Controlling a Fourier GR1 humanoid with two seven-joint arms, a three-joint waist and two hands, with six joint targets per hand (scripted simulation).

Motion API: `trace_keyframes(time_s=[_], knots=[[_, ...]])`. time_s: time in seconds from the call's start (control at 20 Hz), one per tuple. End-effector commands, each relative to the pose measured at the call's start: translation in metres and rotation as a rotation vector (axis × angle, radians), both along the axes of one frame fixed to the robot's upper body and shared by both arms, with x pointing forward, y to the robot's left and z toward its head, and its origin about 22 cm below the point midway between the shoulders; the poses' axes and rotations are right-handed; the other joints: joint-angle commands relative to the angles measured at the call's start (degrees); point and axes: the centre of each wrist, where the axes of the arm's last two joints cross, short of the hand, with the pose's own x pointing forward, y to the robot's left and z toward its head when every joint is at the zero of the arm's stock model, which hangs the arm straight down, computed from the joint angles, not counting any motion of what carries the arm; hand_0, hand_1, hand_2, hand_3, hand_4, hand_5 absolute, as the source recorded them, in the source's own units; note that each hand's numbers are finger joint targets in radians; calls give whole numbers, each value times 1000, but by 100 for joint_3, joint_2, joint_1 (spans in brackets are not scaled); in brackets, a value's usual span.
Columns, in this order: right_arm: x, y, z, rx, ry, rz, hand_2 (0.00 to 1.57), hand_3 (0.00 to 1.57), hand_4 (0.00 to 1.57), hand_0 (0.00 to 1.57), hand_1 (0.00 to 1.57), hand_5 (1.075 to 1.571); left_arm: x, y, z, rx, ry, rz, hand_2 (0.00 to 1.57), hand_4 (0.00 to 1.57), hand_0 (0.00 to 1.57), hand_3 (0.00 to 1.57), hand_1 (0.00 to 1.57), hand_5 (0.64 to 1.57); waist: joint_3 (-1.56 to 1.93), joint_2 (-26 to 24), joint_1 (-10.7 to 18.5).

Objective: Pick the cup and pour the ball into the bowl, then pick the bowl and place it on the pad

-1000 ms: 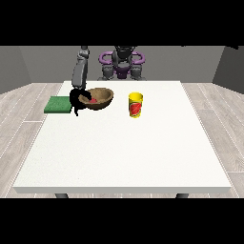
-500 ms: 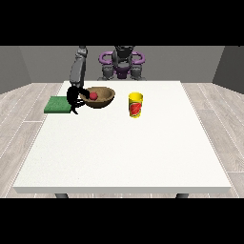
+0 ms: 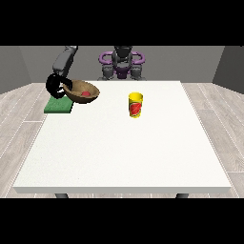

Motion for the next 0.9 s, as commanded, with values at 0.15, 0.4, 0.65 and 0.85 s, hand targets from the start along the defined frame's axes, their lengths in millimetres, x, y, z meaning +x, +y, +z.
trace_keyframes(time_s=[0.15, 0.4, 0.65, 0.85], knots=[[-1, -28, 25, -116, 14, 19, 1571, 1571, 979, 1571, 1571, 1570, -14, 22, -23, 10, -20, 58, 0, 698, 0, 0, 0, 1565, 9, 163, -260], [10, -1, 36, -157, -39, 65, 1571, 1571, 996, 1571, 1571, 1571, -25, 45, -45, 39, -28, 138, 0, 700, 0, 0, 0, 1557, 4, 340, -583], [0, -63, 49, -124, -201, -17, 1571, 338, 996, 1571, 1571, 1569, -18, 24, 5, 61, -206, 110, 0, 669, 0, 0, 0, 1556, 21, 1318, -267], [-26, -109, 50, -144, -232, -49, 1571, 81, 962, 1571, 1571, 1571, -32, 20, 27, 70, -252, 116, 0, 677, 0, 0, 0, 1559, 34, 1519, -242]])
